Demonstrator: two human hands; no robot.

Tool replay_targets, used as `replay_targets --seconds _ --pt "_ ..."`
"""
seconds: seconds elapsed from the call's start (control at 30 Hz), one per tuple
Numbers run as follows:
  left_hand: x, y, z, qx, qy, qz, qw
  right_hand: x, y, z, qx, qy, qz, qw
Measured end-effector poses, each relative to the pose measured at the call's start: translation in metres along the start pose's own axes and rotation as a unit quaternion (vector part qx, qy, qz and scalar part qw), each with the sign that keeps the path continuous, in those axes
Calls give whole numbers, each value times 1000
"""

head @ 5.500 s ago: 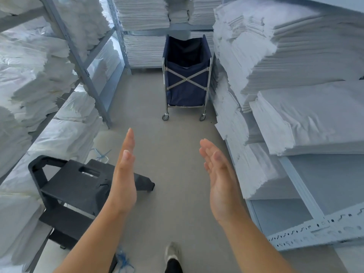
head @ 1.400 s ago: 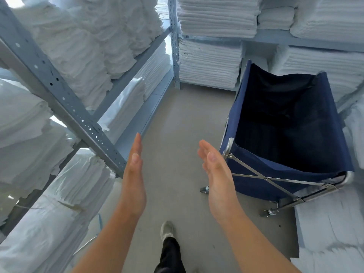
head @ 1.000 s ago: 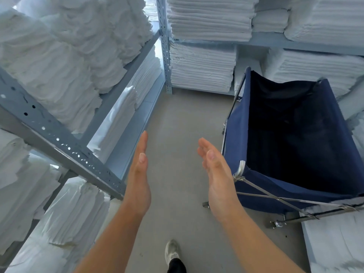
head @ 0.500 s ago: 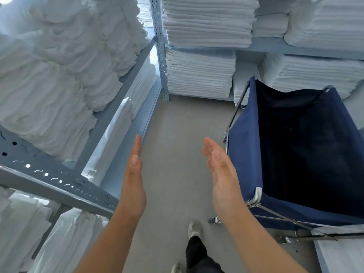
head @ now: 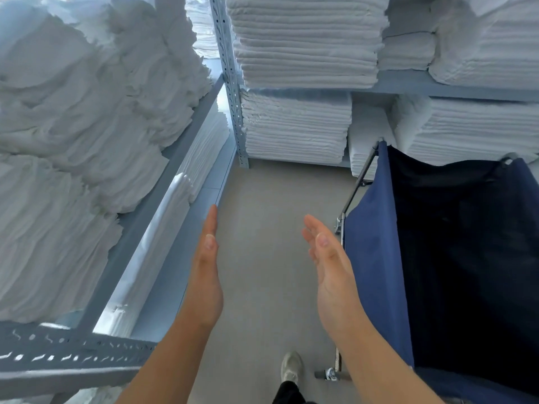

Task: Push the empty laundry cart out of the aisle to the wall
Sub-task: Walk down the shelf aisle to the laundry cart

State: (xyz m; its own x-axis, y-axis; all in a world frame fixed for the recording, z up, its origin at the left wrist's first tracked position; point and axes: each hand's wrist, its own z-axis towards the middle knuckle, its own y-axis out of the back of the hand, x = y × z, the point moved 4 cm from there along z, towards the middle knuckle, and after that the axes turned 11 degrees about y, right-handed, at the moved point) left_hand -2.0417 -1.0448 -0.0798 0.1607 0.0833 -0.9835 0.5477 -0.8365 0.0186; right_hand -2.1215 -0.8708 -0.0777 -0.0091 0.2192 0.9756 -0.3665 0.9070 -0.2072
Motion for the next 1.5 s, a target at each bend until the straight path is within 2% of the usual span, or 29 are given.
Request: replay_targets --seconds 0.17,0.57,1.07,1.5 --pt "-13 -21 53 4 4 -4 1000 -2 6 52 11 -10 -8 1000" --pt "-31 -42 178 19 8 -9 1000 -21 10 167 -38 8 -2 999" --pt "-75 -72 405 101 5 -20 995 -27 -18 375 -109 25 -30 993" --pt "-96 -136 517 173 3 6 985 -40 15 476 -169 38 -35 984"
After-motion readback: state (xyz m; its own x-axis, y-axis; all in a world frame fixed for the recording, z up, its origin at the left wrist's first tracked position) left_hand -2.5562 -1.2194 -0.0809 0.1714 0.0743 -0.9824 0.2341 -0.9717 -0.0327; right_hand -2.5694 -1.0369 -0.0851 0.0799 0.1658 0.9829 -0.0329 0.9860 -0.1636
